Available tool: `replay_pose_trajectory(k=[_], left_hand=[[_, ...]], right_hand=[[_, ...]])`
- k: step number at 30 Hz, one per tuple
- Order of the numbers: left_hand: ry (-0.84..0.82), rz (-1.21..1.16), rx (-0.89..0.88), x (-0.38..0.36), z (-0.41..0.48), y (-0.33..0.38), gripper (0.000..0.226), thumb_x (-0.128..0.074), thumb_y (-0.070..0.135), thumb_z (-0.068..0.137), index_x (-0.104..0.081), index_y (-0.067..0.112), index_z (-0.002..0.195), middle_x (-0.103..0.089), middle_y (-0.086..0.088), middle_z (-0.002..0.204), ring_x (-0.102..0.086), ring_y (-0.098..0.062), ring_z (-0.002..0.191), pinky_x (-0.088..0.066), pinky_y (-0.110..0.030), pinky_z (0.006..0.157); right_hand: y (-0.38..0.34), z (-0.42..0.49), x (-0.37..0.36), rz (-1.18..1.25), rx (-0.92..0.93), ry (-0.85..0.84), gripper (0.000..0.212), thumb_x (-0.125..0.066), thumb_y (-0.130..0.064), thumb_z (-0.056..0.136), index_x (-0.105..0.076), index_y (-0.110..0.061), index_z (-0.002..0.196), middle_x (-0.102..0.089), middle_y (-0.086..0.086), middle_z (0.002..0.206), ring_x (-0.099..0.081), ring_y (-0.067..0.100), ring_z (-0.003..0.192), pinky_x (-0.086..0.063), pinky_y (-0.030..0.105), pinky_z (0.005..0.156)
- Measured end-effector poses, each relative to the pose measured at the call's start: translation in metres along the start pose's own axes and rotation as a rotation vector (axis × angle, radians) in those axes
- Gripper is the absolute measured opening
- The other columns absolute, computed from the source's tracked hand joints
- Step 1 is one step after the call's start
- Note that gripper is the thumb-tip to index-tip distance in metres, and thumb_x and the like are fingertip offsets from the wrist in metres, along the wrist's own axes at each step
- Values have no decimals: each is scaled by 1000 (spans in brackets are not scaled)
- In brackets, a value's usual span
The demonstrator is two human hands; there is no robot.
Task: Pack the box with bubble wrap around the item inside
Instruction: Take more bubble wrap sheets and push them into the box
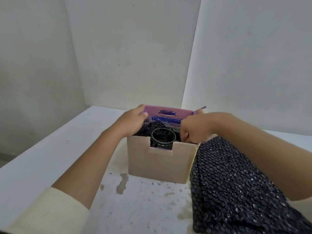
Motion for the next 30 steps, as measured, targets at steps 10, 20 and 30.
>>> replay_pose_trajectory(k=[10,20,30], left_hand=[[-2,40,-14,1,-6,5,45,-33,29,99,-30,25,144,-36,-4,150,-35,-23,136,-29,-28,97],[-3,45,-21,1,-4,6,44,-32,29,100,-32,22,143,-36,-4,150,-35,-22,136,-29,-28,98],[-21,46,-4,-1,0,2,53,-34,34,99,-18,26,149,-23,1,156,-24,-21,143,-22,-31,111]], right_hand=[[4,17,9,-64,-69,61,27,-58,-39,83,-49,-23,63,-51,-8,69,-51,21,89,-36,41,90],[2,9,0,65,-19,-55,16,-52,-7,84,-66,-14,88,-52,-11,63,-49,-1,49,-33,39,94],[6,7,1,-26,-65,-10,15,-47,-15,82,-61,-16,75,-57,-4,73,-54,15,77,-19,48,97]])
Point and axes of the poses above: each hand's wrist, its own z-axis towards the middle knuckle, its own x-axis out of the back of the hand, y = z × x, the point moved 7 cm from there along z, towards the middle knuckle
